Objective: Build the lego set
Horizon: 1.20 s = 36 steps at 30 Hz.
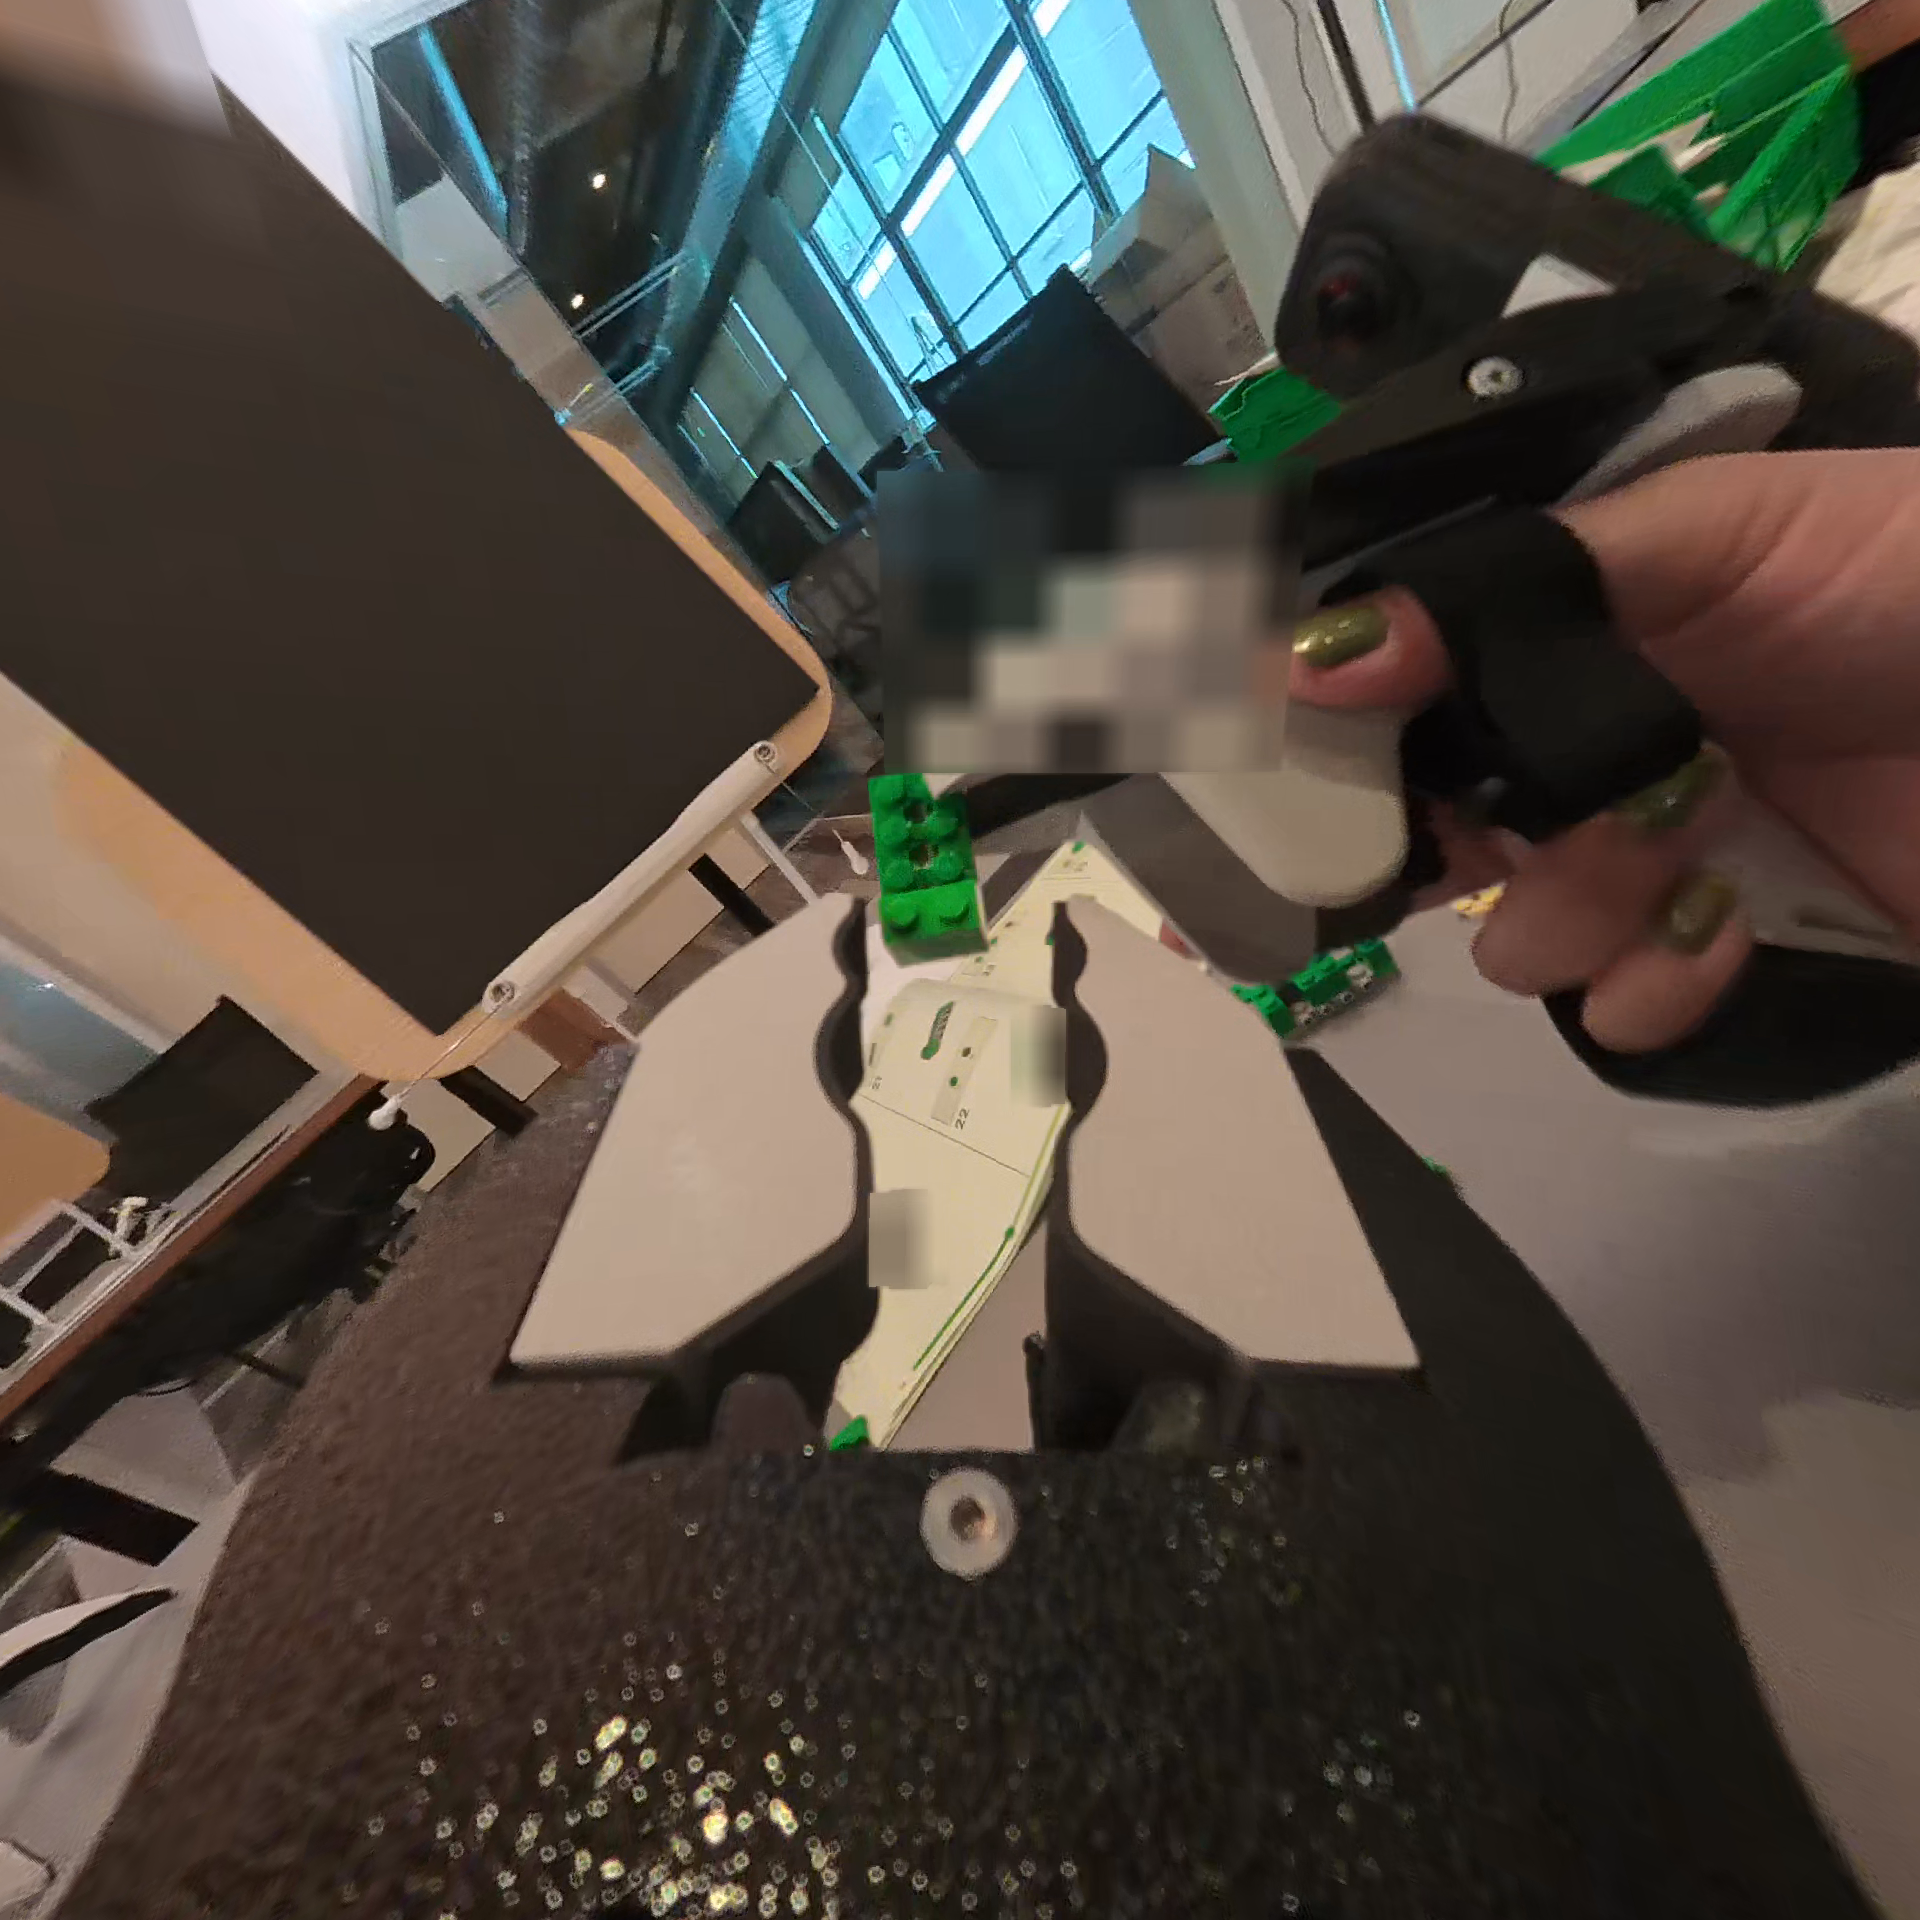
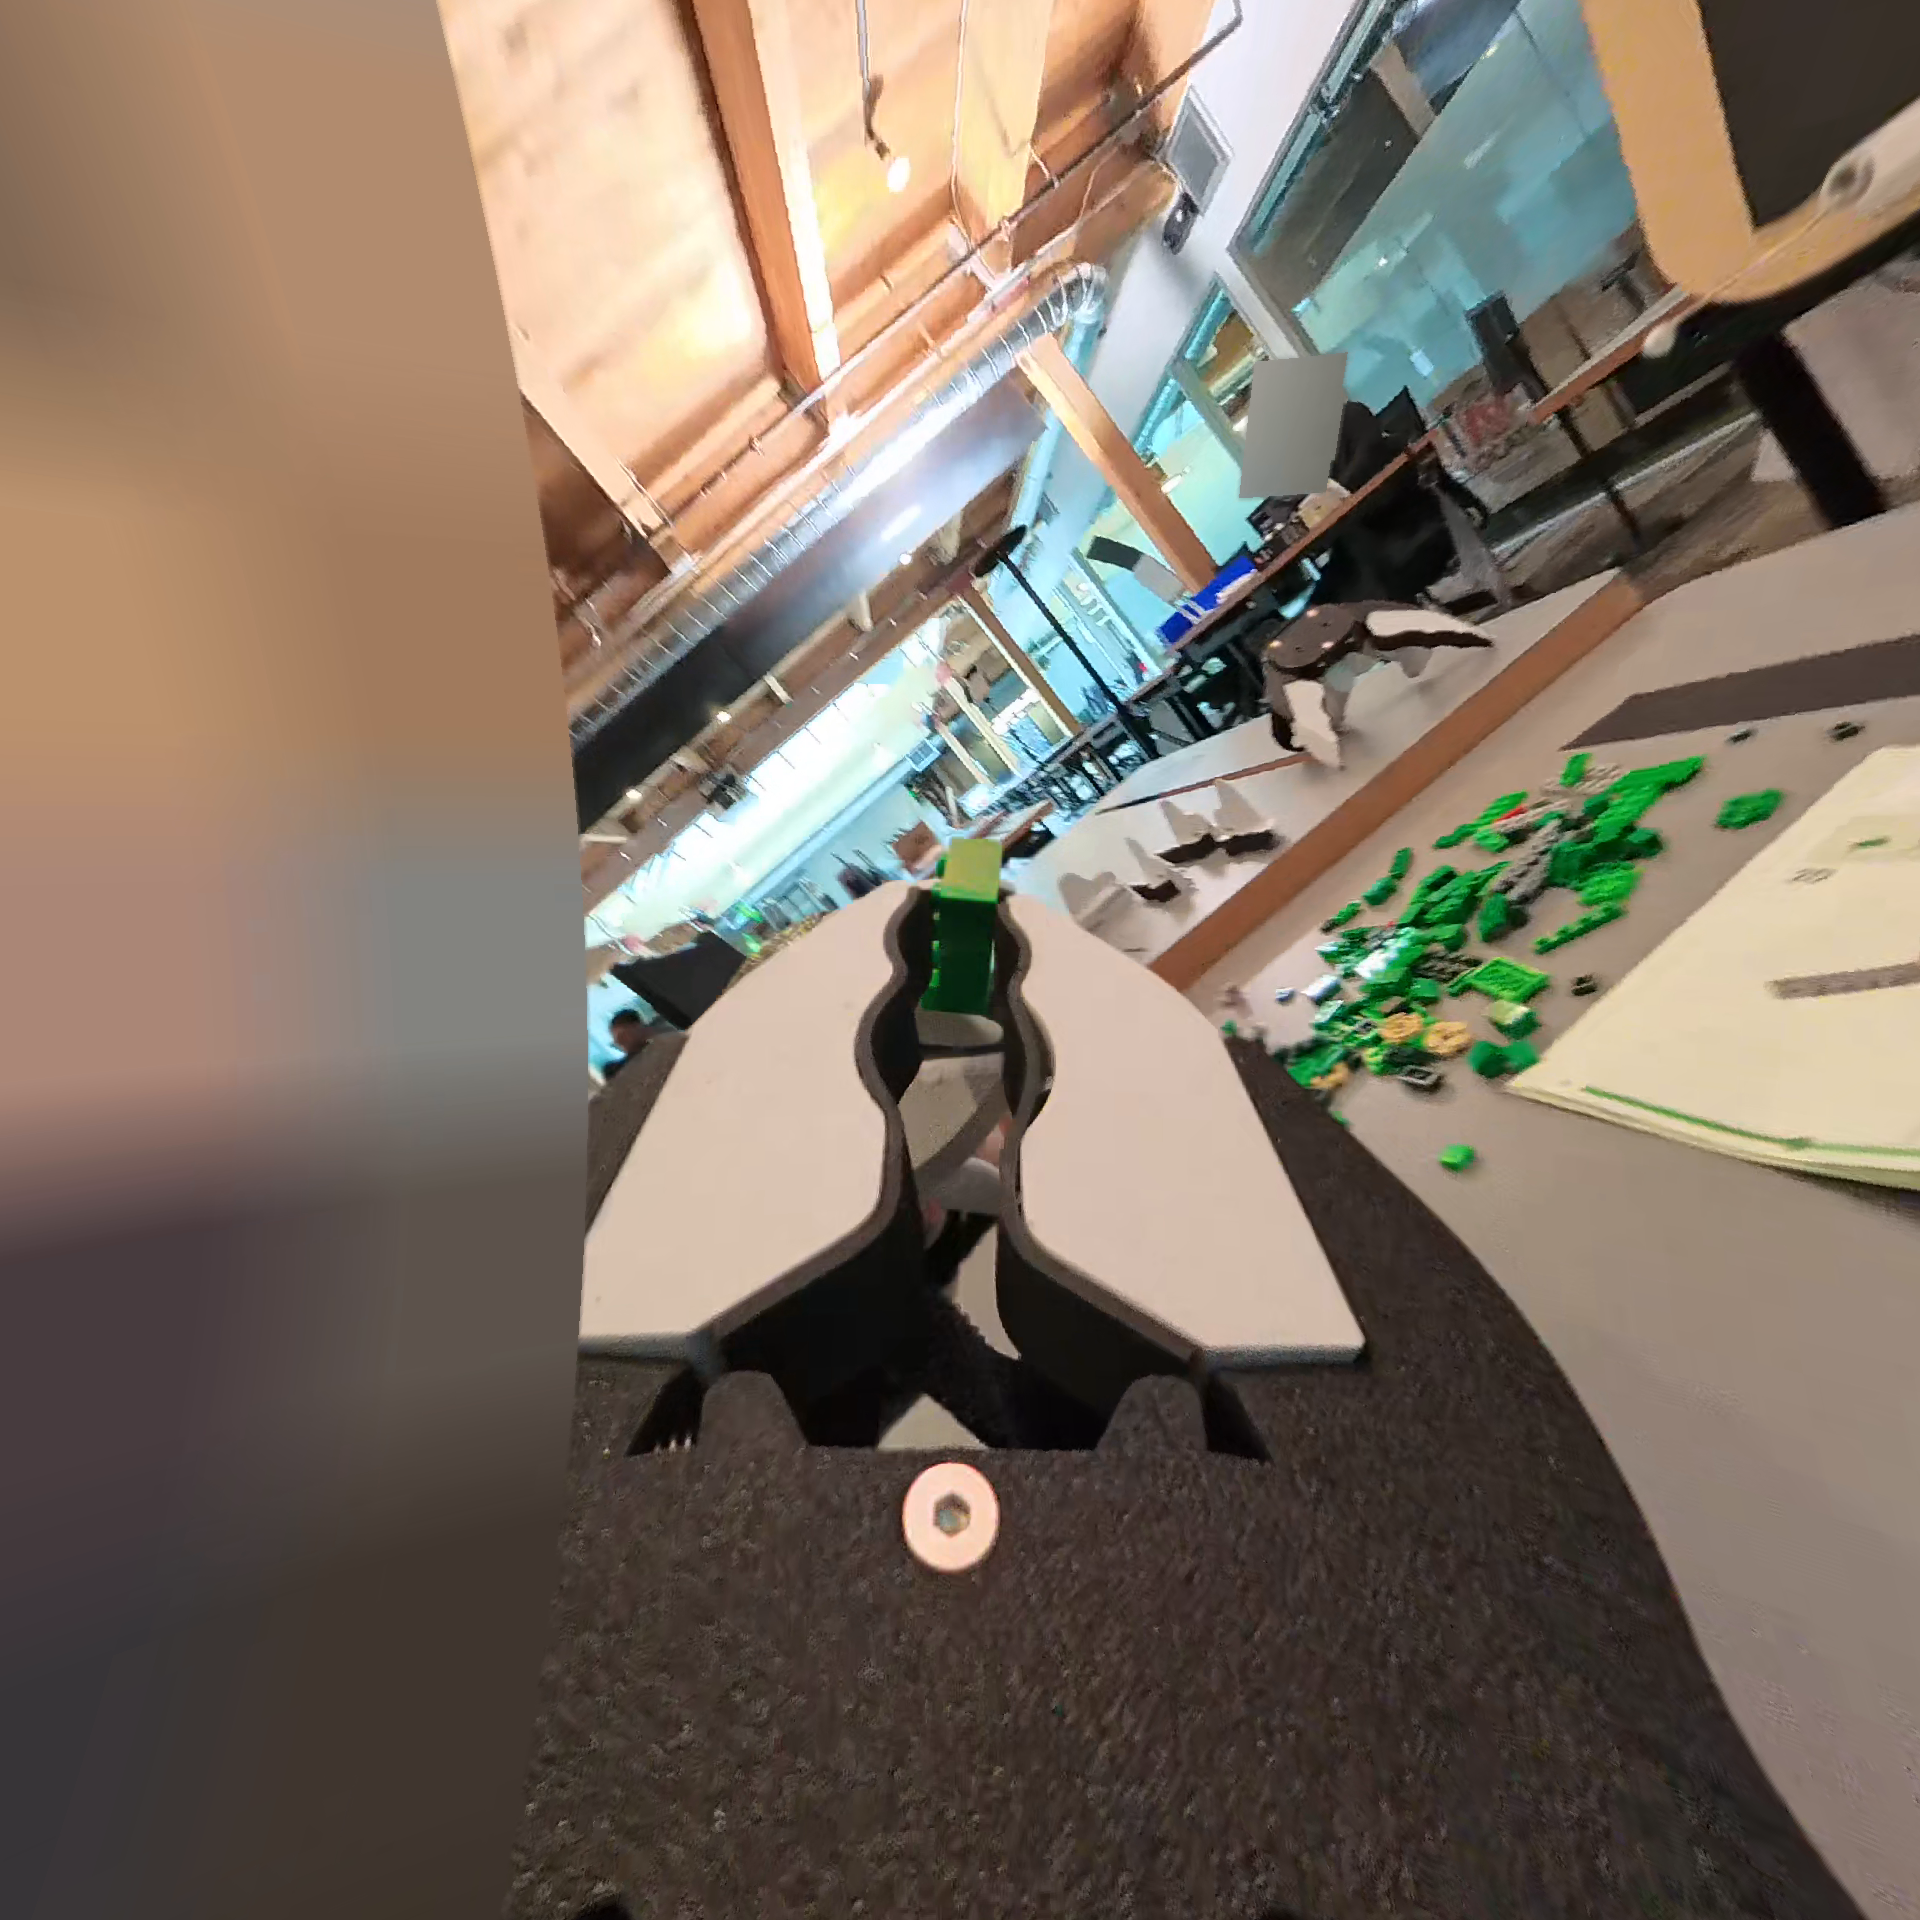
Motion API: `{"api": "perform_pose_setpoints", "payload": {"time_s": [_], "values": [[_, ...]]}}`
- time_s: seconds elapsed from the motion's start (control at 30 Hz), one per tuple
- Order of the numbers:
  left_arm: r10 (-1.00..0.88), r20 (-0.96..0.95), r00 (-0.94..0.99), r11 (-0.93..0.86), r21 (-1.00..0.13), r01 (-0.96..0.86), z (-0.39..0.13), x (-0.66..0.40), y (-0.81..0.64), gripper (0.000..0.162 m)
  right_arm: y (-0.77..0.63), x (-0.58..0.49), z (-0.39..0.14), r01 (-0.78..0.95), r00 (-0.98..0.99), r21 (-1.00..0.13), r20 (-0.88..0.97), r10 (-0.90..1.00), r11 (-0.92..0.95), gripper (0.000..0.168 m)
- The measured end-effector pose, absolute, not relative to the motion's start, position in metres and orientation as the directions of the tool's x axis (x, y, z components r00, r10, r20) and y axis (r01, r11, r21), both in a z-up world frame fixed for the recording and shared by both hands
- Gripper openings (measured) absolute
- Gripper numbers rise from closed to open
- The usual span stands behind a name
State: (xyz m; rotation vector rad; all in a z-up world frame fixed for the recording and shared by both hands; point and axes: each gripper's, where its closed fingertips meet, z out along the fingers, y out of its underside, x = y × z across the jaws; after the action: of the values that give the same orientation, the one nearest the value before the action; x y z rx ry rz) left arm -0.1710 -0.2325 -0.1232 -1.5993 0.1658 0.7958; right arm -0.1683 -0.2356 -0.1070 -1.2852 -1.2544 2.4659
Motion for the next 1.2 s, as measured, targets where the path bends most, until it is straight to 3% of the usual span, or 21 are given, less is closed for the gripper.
{"api": "perform_pose_setpoints", "payload": {"time_s": [0.07, 0.2, 0.27, 0.37, 0.47, 0.6, 0.8, 0.97, 1.2], "values": [[0.357, -0.524, 0.773, -0.191, -0.851, -0.489, -0.122, -0.175, -0.234, 0.02, -0.239, -0.169, -0.11, 0.282, -0.64, -0.693, -0.651, 0.408, -0.664, 0.01], [0.296, -0.394, 0.87, -0.183, -0.917, -0.353, -0.131, -0.179, -0.241, 0.017, -0.244, -0.169, -0.116, 0.234, -0.662, -0.777, -0.568, 0.489, -0.585, 0.013], [0.285, -0.353, 0.891, -0.246, -0.926, -0.288, -0.142, -0.191, -0.255, 0.017, -0.241, -0.173, -0.127, 0.172, -0.681, -0.887, -0.422, 0.598, -0.429, 0.015], [0.241, -0.257, 0.936, -0.319, -0.932, -0.174, -0.164, -0.204, -0.281, 0.017, -0.231, -0.189, -0.172, 0.22, -0.68, -0.975, -0.142, 0.719, 0.016, 0.019], [0.221, -0.167, 0.961, -0.4, -0.914, -0.067, -0.187, -0.21, -0.299, 0.017, -0.232, -0.198, -0.211, 0.352, -0.707, -0.89, -0.048, 0.706, 0.292, 0.022], [0.267, -0.205, 0.942, -0.45, -0.891, -0.066, -0.203, -0.216, -0.311, 0.017, -0.243, -0.203, -0.249, 0.522, -0.666, -0.744, -0.05, 0.744, 0.417, 0.02], [0.335, -0.267, 0.904, -0.446, -0.89, -0.097, -0.219, -0.231, -0.31, 0.017, -0.245, -0.204, -0.283, 0.613, -0.574, -0.638, 0.045, 0.817, 0.466, 0.016], [0.369, -0.286, 0.884, -0.401, -0.908, -0.126, -0.217, -0.24, -0.314, 0.017, -0.246, -0.208, -0.29, 0.652, -0.514, -0.62, 0.062, 0.855, 0.437, 0.016], [0.381, -0.303, 0.873, -0.358, -0.919, -0.162, -0.216, -0.236, -0.32, 0.017, -0.239, -0.203, -0.281, 0.623, -0.599, -0.522, 0.16, 0.784, 0.583, 0.008]]}}
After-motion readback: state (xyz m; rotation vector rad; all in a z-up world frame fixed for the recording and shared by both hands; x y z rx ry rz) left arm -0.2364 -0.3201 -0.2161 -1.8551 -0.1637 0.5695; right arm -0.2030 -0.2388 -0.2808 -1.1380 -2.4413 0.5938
